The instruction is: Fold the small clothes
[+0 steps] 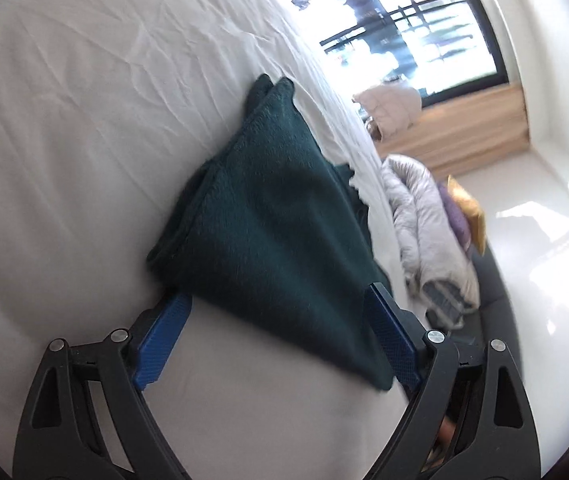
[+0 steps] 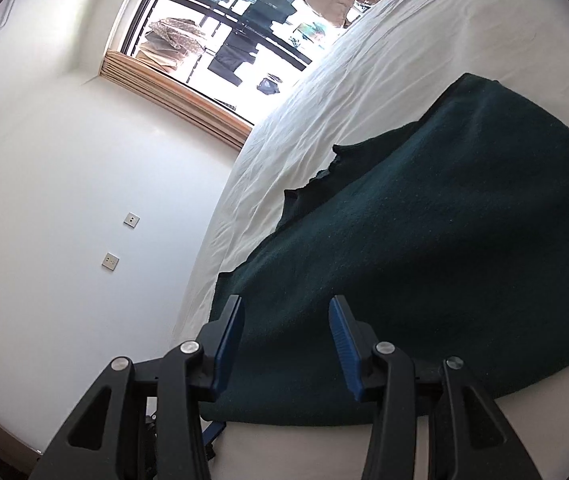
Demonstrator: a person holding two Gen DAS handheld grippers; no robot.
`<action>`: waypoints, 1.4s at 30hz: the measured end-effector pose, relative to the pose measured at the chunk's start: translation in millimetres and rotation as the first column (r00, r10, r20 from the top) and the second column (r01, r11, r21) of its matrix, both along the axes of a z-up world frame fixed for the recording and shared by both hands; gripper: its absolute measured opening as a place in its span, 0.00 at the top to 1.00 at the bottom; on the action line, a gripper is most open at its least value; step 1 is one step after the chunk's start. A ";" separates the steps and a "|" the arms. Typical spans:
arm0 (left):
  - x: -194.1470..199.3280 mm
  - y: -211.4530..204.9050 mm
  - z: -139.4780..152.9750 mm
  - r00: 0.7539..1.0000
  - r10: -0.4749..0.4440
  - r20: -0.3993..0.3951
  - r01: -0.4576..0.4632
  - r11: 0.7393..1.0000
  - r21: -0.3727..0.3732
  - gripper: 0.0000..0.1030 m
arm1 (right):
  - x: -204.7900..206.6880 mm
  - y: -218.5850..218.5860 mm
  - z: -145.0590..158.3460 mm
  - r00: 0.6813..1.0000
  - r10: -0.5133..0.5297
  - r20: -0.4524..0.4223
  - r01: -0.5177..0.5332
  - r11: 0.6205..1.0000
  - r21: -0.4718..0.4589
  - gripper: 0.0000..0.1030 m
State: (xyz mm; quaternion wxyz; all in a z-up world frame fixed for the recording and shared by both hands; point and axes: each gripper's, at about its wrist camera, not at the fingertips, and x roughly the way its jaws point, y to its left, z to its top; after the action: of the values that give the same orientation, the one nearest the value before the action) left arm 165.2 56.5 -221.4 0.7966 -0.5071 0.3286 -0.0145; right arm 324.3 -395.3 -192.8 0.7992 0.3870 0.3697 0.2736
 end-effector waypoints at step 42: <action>119.8 -110.0 129.1 0.892 -0.397 0.214 0.188 0.759 0.623 0.91 | 90.0 -2.2 -18.8 0.984 0.101 -0.144 -0.090 0.993 0.080 0.38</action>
State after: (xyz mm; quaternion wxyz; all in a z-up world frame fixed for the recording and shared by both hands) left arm 285.0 -53.4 -92.3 0.9447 -0.1674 0.2532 -0.1244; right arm 414.2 -397.5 -211.6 0.7409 0.4168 0.4359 0.2956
